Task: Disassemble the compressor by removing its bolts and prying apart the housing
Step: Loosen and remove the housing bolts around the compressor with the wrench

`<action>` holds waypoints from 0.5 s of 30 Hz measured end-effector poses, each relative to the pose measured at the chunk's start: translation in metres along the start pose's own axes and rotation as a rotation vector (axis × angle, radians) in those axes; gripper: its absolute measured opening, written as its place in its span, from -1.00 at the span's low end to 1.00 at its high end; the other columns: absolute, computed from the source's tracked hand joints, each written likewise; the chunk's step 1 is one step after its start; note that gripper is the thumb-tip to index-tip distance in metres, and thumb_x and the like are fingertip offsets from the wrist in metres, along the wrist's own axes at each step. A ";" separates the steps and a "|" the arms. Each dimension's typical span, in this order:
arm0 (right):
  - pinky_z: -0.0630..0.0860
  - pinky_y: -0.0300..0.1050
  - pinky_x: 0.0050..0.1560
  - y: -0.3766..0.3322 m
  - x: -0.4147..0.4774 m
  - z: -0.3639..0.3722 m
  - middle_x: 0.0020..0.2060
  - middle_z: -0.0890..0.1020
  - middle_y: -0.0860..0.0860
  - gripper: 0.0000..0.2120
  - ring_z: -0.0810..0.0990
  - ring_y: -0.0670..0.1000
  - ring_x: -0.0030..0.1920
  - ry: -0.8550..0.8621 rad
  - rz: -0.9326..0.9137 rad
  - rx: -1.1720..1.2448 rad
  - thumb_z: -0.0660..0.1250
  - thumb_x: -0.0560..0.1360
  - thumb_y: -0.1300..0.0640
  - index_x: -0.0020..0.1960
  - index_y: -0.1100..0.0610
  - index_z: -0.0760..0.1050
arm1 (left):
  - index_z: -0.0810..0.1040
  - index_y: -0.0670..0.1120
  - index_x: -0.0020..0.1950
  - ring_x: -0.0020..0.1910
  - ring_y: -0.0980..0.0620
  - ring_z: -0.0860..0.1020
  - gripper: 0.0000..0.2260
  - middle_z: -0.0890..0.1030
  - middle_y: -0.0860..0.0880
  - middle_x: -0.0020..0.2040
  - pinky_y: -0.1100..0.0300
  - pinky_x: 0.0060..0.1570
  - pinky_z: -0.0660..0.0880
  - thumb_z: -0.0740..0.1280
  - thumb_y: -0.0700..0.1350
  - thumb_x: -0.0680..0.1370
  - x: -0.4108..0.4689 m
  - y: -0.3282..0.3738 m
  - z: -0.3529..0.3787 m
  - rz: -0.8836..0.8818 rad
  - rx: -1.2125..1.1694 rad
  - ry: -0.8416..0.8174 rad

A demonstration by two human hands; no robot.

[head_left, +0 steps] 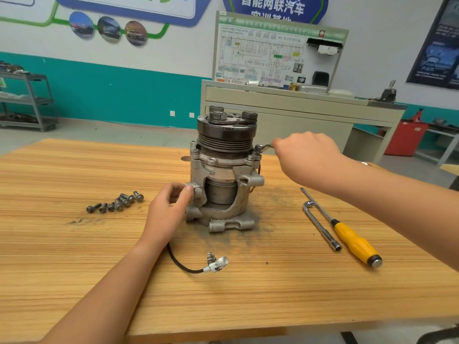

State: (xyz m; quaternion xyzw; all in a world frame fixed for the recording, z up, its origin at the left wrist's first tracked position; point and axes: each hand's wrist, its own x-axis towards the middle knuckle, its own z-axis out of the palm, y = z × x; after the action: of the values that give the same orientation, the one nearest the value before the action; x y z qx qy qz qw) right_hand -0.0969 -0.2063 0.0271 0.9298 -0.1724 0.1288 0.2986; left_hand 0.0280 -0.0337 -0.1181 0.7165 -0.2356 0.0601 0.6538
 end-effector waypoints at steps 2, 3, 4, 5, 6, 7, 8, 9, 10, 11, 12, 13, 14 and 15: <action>0.10 -0.18 -0.53 -0.002 0.000 -0.006 -0.45 0.30 0.02 -0.76 0.23 0.00 -0.49 -0.033 -0.027 -0.055 0.12 0.50 0.37 0.07 0.17 0.45 | 0.52 -0.05 0.02 -0.01 0.11 0.54 -0.89 0.59 0.05 -0.05 0.41 -0.13 0.38 0.26 -0.05 0.57 0.000 0.000 0.000 -0.006 -0.003 0.005; 0.10 -0.18 -0.53 -0.004 0.001 -0.009 -0.44 0.30 0.02 -0.77 0.23 0.00 -0.48 -0.043 -0.041 -0.081 0.12 0.49 0.38 0.06 0.18 0.45 | 0.52 -0.05 0.03 -0.01 0.11 0.54 -0.88 0.59 0.05 -0.05 0.40 -0.13 0.38 0.26 -0.05 0.57 0.001 -0.001 0.000 -0.005 -0.006 0.005; 0.11 -0.17 -0.54 -0.005 0.001 -0.010 -0.44 0.30 0.02 -0.77 0.23 0.00 -0.49 -0.056 -0.062 -0.109 0.13 0.49 0.39 0.07 0.19 0.44 | 0.52 -0.06 0.04 -0.01 0.11 0.54 -0.87 0.59 0.05 -0.04 0.40 -0.13 0.38 0.26 -0.04 0.57 0.001 -0.001 0.000 -0.007 -0.009 0.004; 0.11 -0.16 -0.55 -0.006 0.001 -0.012 -0.45 0.30 0.02 -0.77 0.23 0.00 -0.49 -0.068 -0.086 -0.140 0.13 0.49 0.40 0.07 0.20 0.43 | 0.51 -0.05 0.05 -0.01 0.12 0.53 -0.87 0.59 0.05 -0.03 0.40 -0.13 0.38 0.26 -0.04 0.57 0.001 -0.002 0.000 -0.013 -0.012 0.002; 0.12 -0.16 -0.56 -0.005 0.002 -0.012 -0.45 0.29 0.02 -0.77 0.23 0.00 -0.50 -0.070 -0.111 -0.169 0.13 0.49 0.39 0.09 0.21 0.41 | 0.51 -0.05 0.05 -0.01 0.13 0.53 -0.87 0.58 0.05 -0.03 0.40 -0.13 0.38 0.26 -0.03 0.57 0.002 -0.002 0.000 -0.014 -0.014 -0.001; 0.13 -0.16 -0.57 -0.004 0.002 -0.013 -0.45 0.28 0.01 -0.78 0.23 0.00 -0.50 -0.066 -0.135 -0.193 0.13 0.50 0.38 0.10 0.21 0.40 | 0.51 -0.05 0.06 -0.01 0.13 0.53 -0.86 0.58 0.06 -0.03 0.40 -0.13 0.38 0.26 -0.03 0.57 0.002 -0.002 0.000 -0.012 -0.012 -0.005; 0.14 -0.16 -0.57 -0.001 0.002 -0.012 -0.46 0.28 0.01 -0.78 0.23 -0.01 -0.51 -0.059 -0.154 -0.206 0.12 0.51 0.35 0.12 0.21 0.38 | 0.51 -0.05 0.06 -0.01 0.13 0.53 -0.86 0.59 0.05 -0.03 0.40 -0.13 0.38 0.26 -0.02 0.57 0.002 -0.003 0.000 -0.012 -0.009 -0.007; 0.14 -0.17 -0.57 0.001 0.003 -0.012 -0.46 0.28 0.00 -0.79 0.24 -0.02 -0.51 -0.049 -0.165 -0.206 0.10 0.53 0.32 0.14 0.20 0.37 | 0.51 -0.05 0.06 -0.01 0.13 0.53 -0.85 0.59 0.05 -0.03 0.40 -0.14 0.38 0.26 -0.02 0.57 0.002 -0.003 0.000 -0.014 -0.009 -0.008; 0.14 -0.18 -0.56 0.003 0.003 -0.011 -0.46 0.28 0.00 -0.79 0.24 -0.03 -0.51 -0.043 -0.169 -0.197 0.08 0.55 0.28 0.15 0.19 0.37 | 0.51 -0.05 0.07 -0.02 0.14 0.53 -0.85 0.59 0.05 -0.03 0.42 -0.14 0.38 0.26 -0.02 0.57 0.002 -0.003 -0.001 -0.015 -0.011 -0.008; 0.13 -0.19 -0.56 0.004 0.004 -0.010 -0.46 0.29 -0.01 -0.80 0.25 -0.03 -0.51 -0.041 -0.169 -0.185 0.07 0.56 0.26 0.14 0.18 0.37 | 0.51 -0.05 0.07 -0.02 0.15 0.53 -0.85 0.59 0.06 -0.04 0.44 -0.16 0.38 0.26 -0.02 0.57 0.002 -0.003 -0.001 -0.017 -0.013 -0.009; 0.13 -0.19 -0.56 0.003 0.004 -0.010 -0.46 0.29 -0.01 -0.82 0.25 -0.03 -0.50 -0.042 -0.166 -0.174 0.07 0.56 0.25 0.11 0.18 0.38 | 0.51 -0.05 0.08 -0.02 0.16 0.53 -0.84 0.58 0.07 -0.04 0.45 -0.16 0.38 0.26 -0.02 0.57 0.002 -0.003 -0.001 -0.021 -0.015 -0.010; 0.13 -0.19 -0.55 0.002 0.004 -0.010 -0.46 0.29 -0.01 -0.84 0.25 -0.03 -0.50 -0.043 -0.161 -0.165 0.08 0.56 0.25 0.08 0.18 0.39 | 0.51 -0.05 0.09 -0.02 0.17 0.53 -0.83 0.58 0.07 -0.04 0.44 -0.16 0.38 0.26 -0.01 0.57 0.002 -0.003 -0.001 -0.024 -0.018 -0.013; 0.13 -0.19 -0.55 0.000 0.004 -0.010 -0.45 0.30 0.00 -0.85 0.26 -0.03 -0.50 -0.045 -0.154 -0.158 0.08 0.55 0.26 0.05 0.18 0.40 | 0.51 -0.05 0.09 -0.02 0.18 0.53 -0.83 0.58 0.08 -0.04 0.43 -0.16 0.38 0.26 -0.01 0.57 0.002 -0.002 -0.001 -0.027 -0.020 -0.016; 0.14 -0.19 -0.55 -0.002 0.004 -0.011 -0.45 0.31 0.00 -0.85 0.27 -0.02 -0.50 -0.048 -0.145 -0.153 0.08 0.55 0.28 0.02 0.17 0.40 | 0.51 -0.04 0.09 -0.03 0.19 0.53 -0.84 0.58 0.08 -0.04 0.42 -0.16 0.38 0.26 -0.01 0.57 0.002 -0.002 -0.001 -0.029 -0.023 -0.018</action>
State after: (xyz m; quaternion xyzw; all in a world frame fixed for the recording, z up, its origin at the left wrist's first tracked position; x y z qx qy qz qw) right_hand -0.0941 -0.1993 0.0361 0.9171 -0.1211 0.0710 0.3732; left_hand 0.0306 -0.0332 -0.1192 0.7127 -0.2319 0.0414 0.6607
